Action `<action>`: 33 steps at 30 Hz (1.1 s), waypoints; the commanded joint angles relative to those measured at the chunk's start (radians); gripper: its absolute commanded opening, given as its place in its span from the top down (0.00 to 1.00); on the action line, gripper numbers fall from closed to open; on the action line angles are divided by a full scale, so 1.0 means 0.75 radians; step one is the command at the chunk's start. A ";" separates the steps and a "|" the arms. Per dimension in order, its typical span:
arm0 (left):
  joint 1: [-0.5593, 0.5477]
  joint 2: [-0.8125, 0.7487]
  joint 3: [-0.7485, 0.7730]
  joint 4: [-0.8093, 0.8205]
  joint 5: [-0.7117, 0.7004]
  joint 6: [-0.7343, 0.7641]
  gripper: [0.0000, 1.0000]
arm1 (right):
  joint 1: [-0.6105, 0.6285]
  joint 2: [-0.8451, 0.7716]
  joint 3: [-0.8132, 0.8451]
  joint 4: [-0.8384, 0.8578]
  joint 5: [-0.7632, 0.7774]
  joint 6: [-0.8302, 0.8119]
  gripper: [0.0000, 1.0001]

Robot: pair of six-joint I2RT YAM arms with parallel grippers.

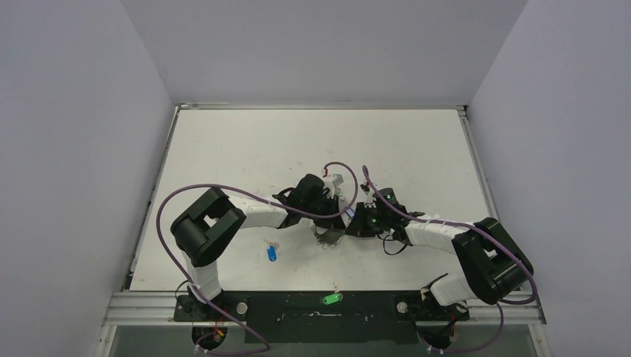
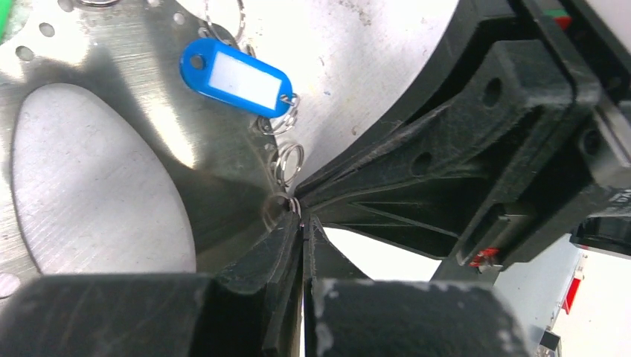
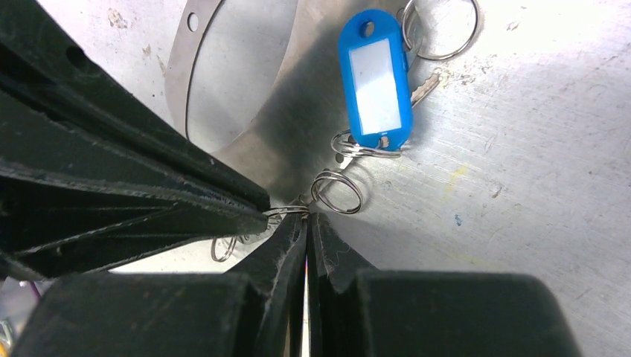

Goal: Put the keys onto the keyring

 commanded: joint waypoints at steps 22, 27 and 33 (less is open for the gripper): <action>-0.015 -0.058 -0.065 0.033 -0.028 -0.019 0.54 | -0.005 -0.119 -0.080 -0.034 0.081 0.013 1.00; -0.015 -0.008 -0.071 0.108 0.007 -0.061 0.66 | -0.003 -0.029 -0.084 0.038 0.070 0.034 1.00; -0.018 0.010 -0.071 0.140 0.019 -0.072 0.73 | 0.005 0.065 -0.084 0.128 0.051 0.064 1.00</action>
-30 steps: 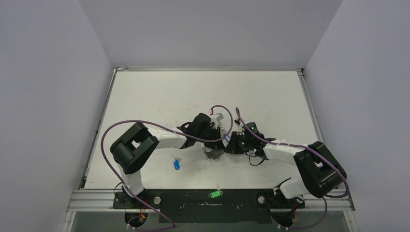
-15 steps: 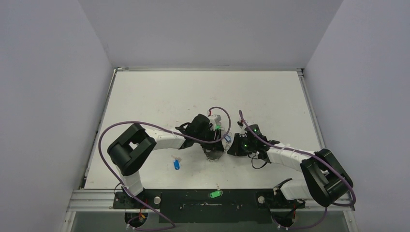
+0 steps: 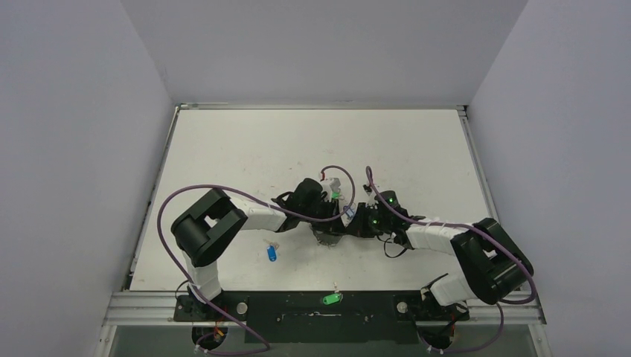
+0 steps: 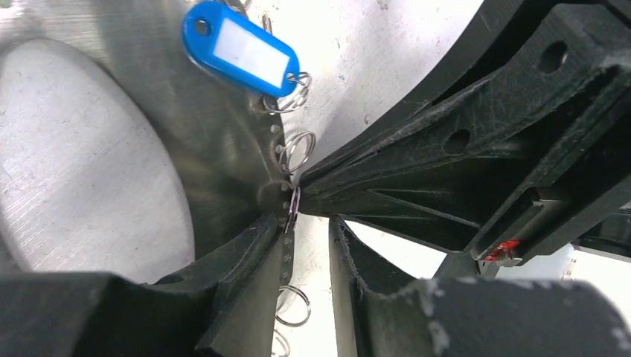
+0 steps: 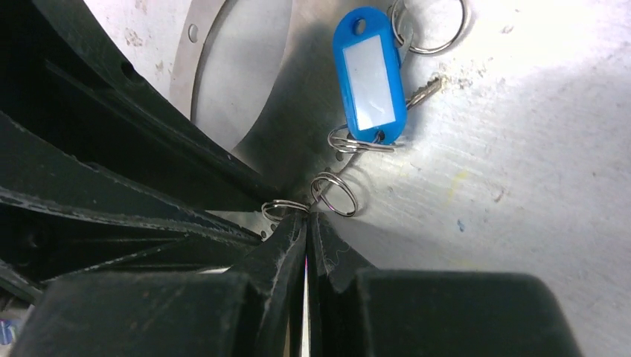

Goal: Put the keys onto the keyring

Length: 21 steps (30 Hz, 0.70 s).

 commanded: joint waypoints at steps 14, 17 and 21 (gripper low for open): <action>-0.009 -0.016 0.074 -0.138 -0.085 0.114 1.00 | 0.003 -0.042 0.006 -0.086 0.051 -0.029 1.00; -0.009 -0.057 0.084 -0.225 -0.137 0.173 1.00 | -0.005 -0.160 0.021 -0.152 0.057 -0.051 1.00; -0.009 -0.131 0.088 -0.319 -0.191 0.256 1.00 | -0.013 -0.362 0.047 -0.238 0.083 -0.094 0.94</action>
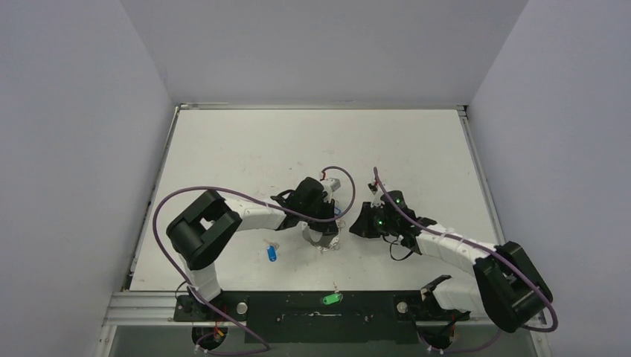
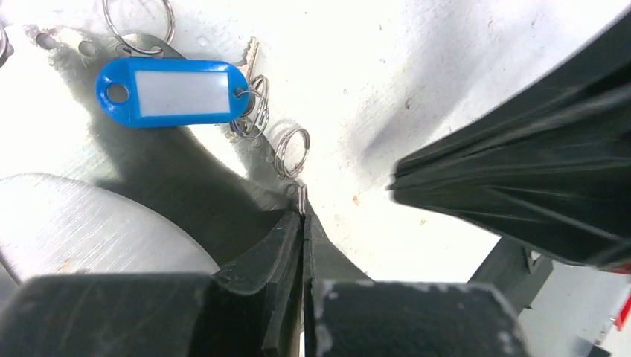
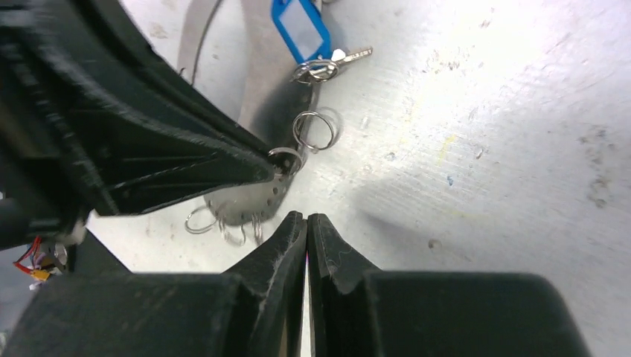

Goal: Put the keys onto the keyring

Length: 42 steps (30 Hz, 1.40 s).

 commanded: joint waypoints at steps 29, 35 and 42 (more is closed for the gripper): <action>-0.004 -0.042 0.085 -0.216 -0.115 0.129 0.78 | -0.015 -0.372 -0.041 -0.036 0.001 -0.143 0.90; -0.030 -0.022 0.119 -0.231 -0.136 0.124 0.75 | -0.016 -0.404 -0.039 -0.075 0.035 -0.145 0.90; -0.132 -0.006 0.216 -0.416 -0.369 0.181 0.68 | -0.017 -0.422 -0.048 -0.094 0.045 -0.144 0.90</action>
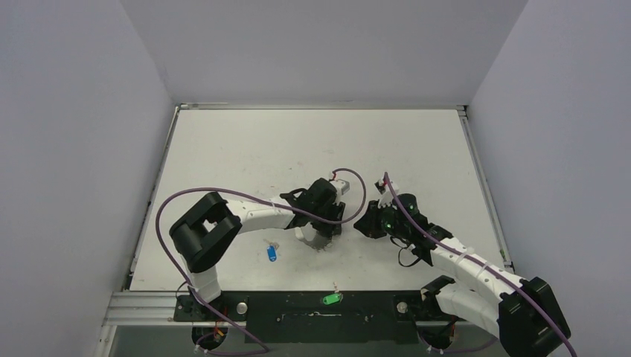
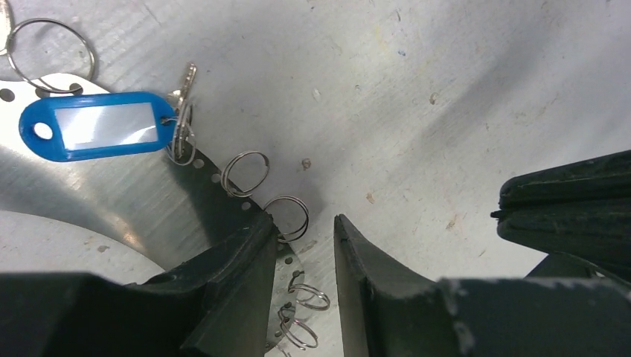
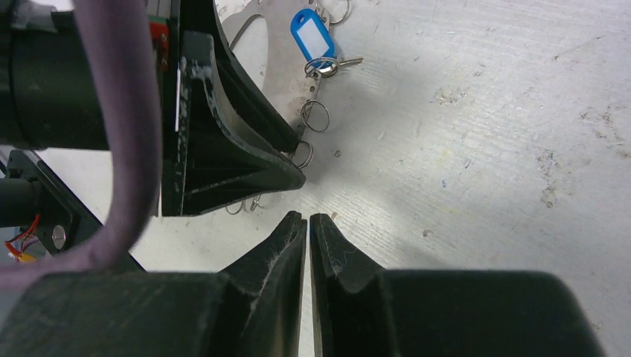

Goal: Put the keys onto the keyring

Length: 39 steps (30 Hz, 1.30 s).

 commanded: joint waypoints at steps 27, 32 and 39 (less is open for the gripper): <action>-0.288 0.093 0.241 -0.336 -0.652 0.238 0.67 | -0.009 0.010 -0.043 0.047 0.050 0.033 0.89; -0.298 0.102 0.264 -0.380 -0.714 0.246 0.77 | -0.010 0.010 -0.043 0.045 0.053 0.037 0.89; -0.299 0.047 0.257 -0.378 -0.731 0.262 0.95 | -0.010 0.015 -0.038 0.039 0.058 0.033 0.88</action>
